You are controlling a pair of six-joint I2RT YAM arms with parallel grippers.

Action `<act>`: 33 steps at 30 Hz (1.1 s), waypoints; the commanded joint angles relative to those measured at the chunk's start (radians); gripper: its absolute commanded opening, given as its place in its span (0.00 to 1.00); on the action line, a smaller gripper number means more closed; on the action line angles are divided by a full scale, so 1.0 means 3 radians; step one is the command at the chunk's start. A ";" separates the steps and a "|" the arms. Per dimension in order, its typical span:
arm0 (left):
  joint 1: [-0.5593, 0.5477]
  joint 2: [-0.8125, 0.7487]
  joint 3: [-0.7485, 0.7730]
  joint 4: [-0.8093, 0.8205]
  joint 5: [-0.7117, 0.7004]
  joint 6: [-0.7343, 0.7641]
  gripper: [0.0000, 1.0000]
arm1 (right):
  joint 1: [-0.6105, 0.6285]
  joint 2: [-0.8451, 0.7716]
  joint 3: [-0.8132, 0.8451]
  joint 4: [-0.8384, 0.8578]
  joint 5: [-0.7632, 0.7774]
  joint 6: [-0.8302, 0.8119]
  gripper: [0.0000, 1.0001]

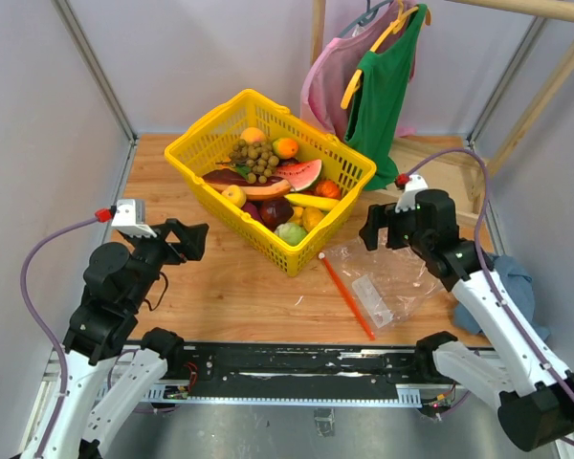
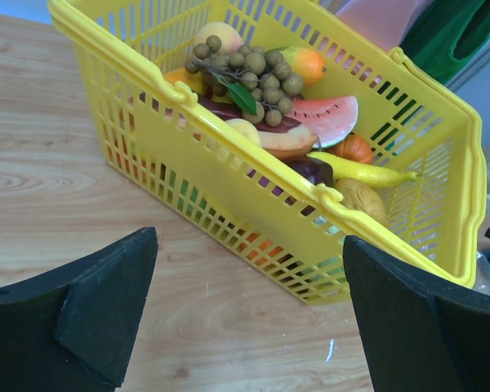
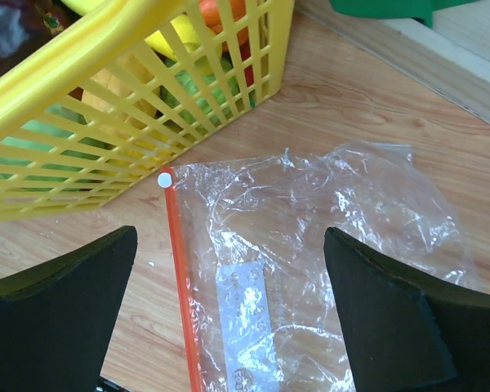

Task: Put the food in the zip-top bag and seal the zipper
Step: Move the bin to the center of the board.

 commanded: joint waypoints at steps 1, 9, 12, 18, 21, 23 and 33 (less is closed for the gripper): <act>-0.0025 0.0006 -0.0063 0.0152 0.0163 -0.0020 0.99 | 0.0213 0.0172 -0.0097 0.0459 0.0252 0.0063 0.98; -0.0022 0.0024 -0.0087 0.0157 0.0172 -0.0025 0.99 | 0.0563 0.0707 -0.0057 0.1187 0.0358 0.0153 0.98; -0.0022 0.0032 -0.0089 0.0166 0.0169 -0.0025 0.99 | 0.0654 0.0909 0.0036 0.1353 0.0373 0.0194 0.98; -0.0023 0.0051 -0.0100 0.0187 0.0162 -0.0021 0.99 | 0.0762 0.1316 0.0266 0.1651 0.0399 0.0281 0.98; -0.0023 0.0066 -0.0107 0.0208 0.0166 -0.0024 0.99 | 0.0805 0.1530 0.0453 0.1700 0.0415 0.0304 0.98; -0.0022 0.0077 -0.0114 0.0218 0.0172 -0.0023 0.99 | 0.0828 0.1667 0.0553 0.1743 0.0383 0.0316 0.98; -0.0022 0.0128 -0.0089 0.0219 0.0126 0.0016 0.99 | 0.0990 0.2305 0.1131 0.1777 0.0281 0.0291 0.98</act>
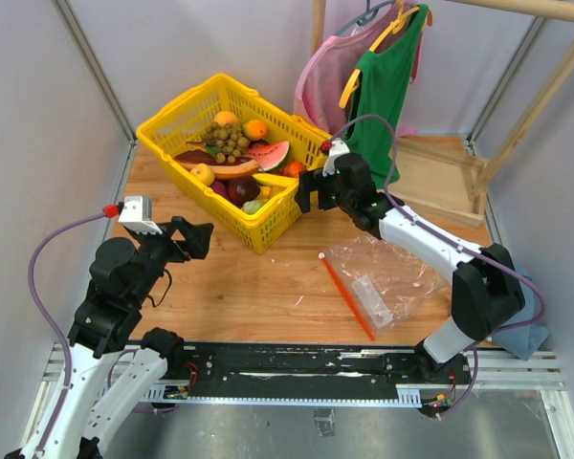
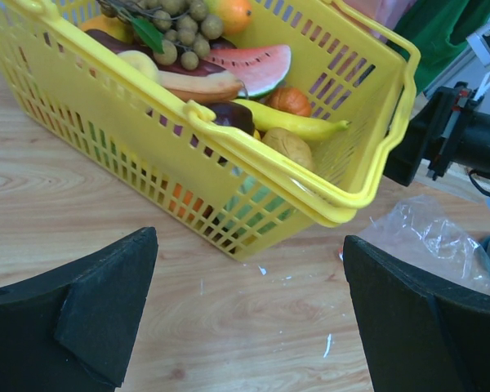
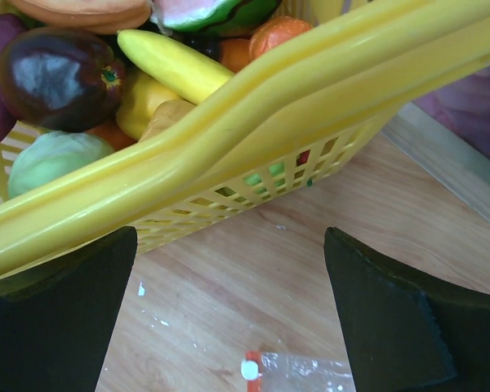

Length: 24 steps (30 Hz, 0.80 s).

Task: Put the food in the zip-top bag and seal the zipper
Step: Move the bin to the center of the board, then pick up the zipper food storage bag at the center of the board.

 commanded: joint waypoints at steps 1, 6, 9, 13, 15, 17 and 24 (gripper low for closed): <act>-0.0022 0.0028 -0.0013 0.0119 0.0002 0.0010 0.99 | 0.0111 0.0208 0.0295 0.0188 -0.0042 0.0030 0.98; -0.0022 0.0026 -0.0024 0.0118 0.0061 -0.0015 0.99 | 0.0115 0.0229 0.0379 0.0078 -0.0019 -0.0005 0.98; -0.0023 0.0020 -0.0045 0.0117 0.0084 -0.0026 0.99 | 0.0114 0.0132 0.0286 -0.0013 -0.0017 -0.0075 0.98; -0.0025 0.0000 -0.0061 0.0114 0.0152 -0.0072 0.99 | 0.0115 -0.0069 0.0109 -0.0200 -0.0034 -0.0131 0.98; -0.0023 -0.0002 -0.0059 0.0106 0.0213 -0.0097 0.99 | 0.0115 -0.0201 -0.0042 -0.0282 -0.0005 -0.0150 0.98; -0.0022 -0.0003 -0.0055 0.0091 0.0266 -0.0132 0.99 | 0.0116 -0.0363 -0.0198 -0.0351 0.0041 -0.0170 0.98; -0.0023 0.0023 -0.0058 -0.0047 0.0449 -0.0339 0.99 | 0.0150 -0.0805 -0.0530 -0.0918 0.0244 -0.0258 0.98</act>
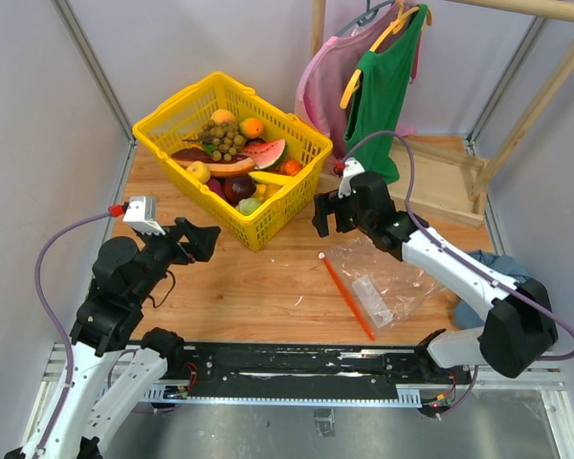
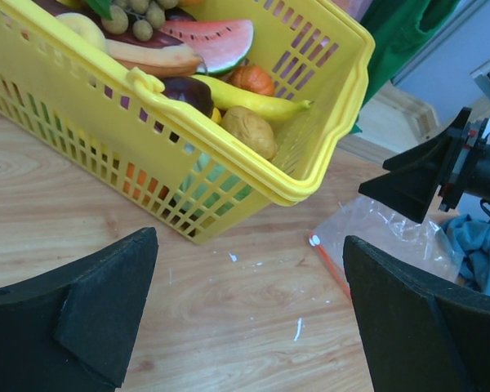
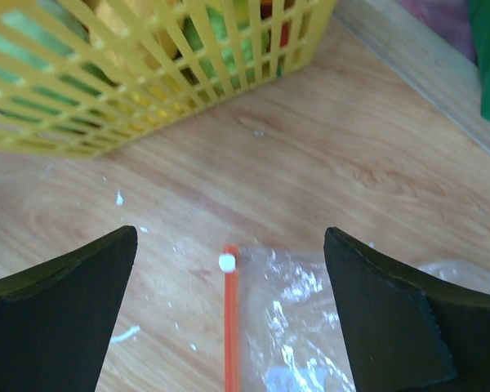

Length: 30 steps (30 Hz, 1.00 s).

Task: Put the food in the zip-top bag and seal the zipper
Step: Pick up the zipper food storage bag at the center of the board.

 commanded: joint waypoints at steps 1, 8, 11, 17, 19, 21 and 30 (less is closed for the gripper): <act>-0.0023 0.0006 -0.0027 -0.0092 0.0245 -0.0167 0.99 | 0.0097 -0.0245 -0.0177 -0.0535 0.0251 -0.0135 0.98; -0.0027 0.0027 -0.0145 -0.0143 0.0536 -0.0304 0.99 | 0.0216 -0.0323 -0.0409 -0.1222 0.0329 -0.0143 0.98; -0.0024 0.0091 -0.0152 -0.0163 0.0665 -0.0364 0.99 | 0.0364 -0.0315 -0.0504 -0.1451 0.0527 -0.0063 1.00; -0.0025 0.0113 -0.0314 -0.0209 0.0802 -0.0519 0.99 | 0.0690 -0.0253 -0.0746 -0.1483 0.0830 0.0171 0.88; -0.0026 0.0104 -0.0381 -0.0234 0.0861 -0.0569 0.99 | 0.0733 -0.0170 -0.0782 -0.1497 0.0955 0.0229 0.83; -0.0025 0.0073 -0.0447 -0.0238 0.0883 -0.0628 0.99 | 0.0758 -0.0074 -0.0803 -0.1491 0.1028 0.0255 0.78; -0.0023 0.0122 -0.0540 -0.0359 0.0771 -0.0717 0.99 | 0.1070 0.0324 -0.0773 -0.1397 0.1451 0.0331 0.60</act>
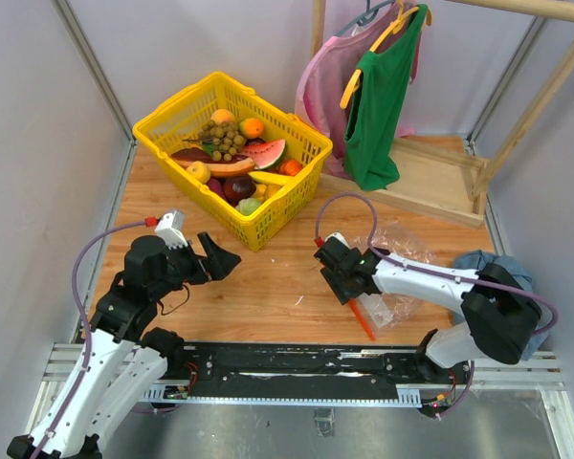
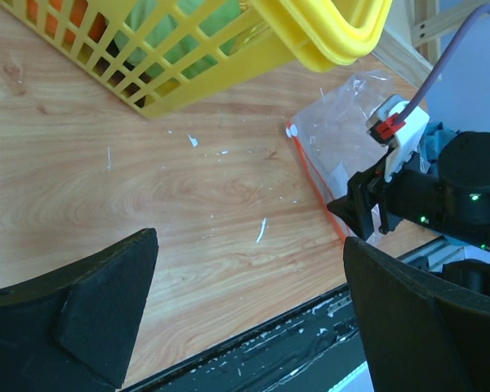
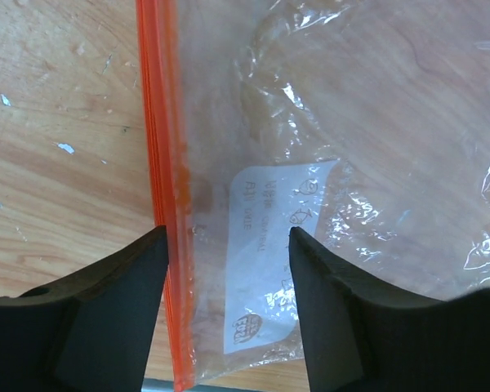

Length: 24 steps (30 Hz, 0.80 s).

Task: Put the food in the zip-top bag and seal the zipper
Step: Pick up the zipper food storage bag at the center of the board.

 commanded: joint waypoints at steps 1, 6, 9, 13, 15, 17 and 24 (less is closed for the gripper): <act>-0.0019 0.0013 -0.0067 -0.0001 0.0029 -0.0073 0.99 | 0.0204 0.0205 0.0023 -0.0020 0.0408 0.0133 0.57; -0.0019 0.0016 -0.0143 0.0000 0.0061 -0.0111 0.99 | 0.0319 0.0384 0.0127 -0.0143 0.0745 0.0277 0.42; -0.0020 0.0026 -0.0190 0.0047 0.0139 -0.0143 0.99 | 0.0340 0.0415 0.0135 -0.0159 0.0819 0.0316 0.31; -0.0022 0.0056 -0.0241 0.0114 0.0240 -0.0192 0.99 | 0.0369 0.0373 0.0157 -0.0174 0.0896 0.0327 0.12; -0.0023 0.0077 -0.0268 0.0154 0.0295 -0.0210 0.99 | 0.0380 0.0302 0.0177 -0.0180 0.0897 0.0326 0.03; -0.0019 0.0088 -0.0302 0.0226 0.0367 -0.0245 0.99 | 0.0383 0.0194 0.0210 -0.0181 0.0867 0.0334 0.01; -0.0068 0.0103 -0.0378 0.0551 0.0527 -0.0443 0.95 | 0.0383 -0.0155 0.0425 -0.0223 0.0720 0.0446 0.01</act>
